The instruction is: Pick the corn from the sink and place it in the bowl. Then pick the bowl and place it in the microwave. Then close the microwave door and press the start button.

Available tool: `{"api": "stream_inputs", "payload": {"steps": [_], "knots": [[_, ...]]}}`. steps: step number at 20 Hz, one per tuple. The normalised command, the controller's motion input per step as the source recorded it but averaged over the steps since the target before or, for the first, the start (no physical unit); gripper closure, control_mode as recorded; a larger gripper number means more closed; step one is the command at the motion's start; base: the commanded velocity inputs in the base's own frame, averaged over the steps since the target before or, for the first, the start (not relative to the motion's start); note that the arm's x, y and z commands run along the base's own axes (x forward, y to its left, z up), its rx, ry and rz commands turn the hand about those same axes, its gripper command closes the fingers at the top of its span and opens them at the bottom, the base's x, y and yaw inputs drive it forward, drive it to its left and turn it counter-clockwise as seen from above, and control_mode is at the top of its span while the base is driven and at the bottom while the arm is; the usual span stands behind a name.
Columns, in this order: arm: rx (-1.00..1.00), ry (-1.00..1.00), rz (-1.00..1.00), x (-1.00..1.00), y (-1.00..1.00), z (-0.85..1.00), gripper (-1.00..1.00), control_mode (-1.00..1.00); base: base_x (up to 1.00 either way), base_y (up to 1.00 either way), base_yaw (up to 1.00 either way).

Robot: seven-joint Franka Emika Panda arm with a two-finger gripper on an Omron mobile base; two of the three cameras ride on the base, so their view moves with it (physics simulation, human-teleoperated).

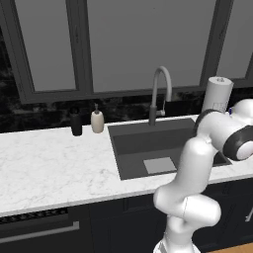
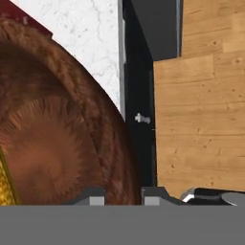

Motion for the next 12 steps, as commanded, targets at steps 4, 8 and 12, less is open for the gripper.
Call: {"api": "stream_inputs", "payload": {"steps": [4, 8, 12], "knots": [[0.0, 0.0, 0.03, -0.38, 0.47, 0.72, 1.0, -1.0, 0.0, 0.0, 0.0], [0.0, 0.0, 0.02, -0.22, 0.63, 0.6, 1.0, -1.0, 0.0, 0.0, 0.0], [-0.01, 0.0, 0.0, -0.06, 0.78, 0.46, 1.0, -1.0, 0.0, 0.0, 0.0]]}}
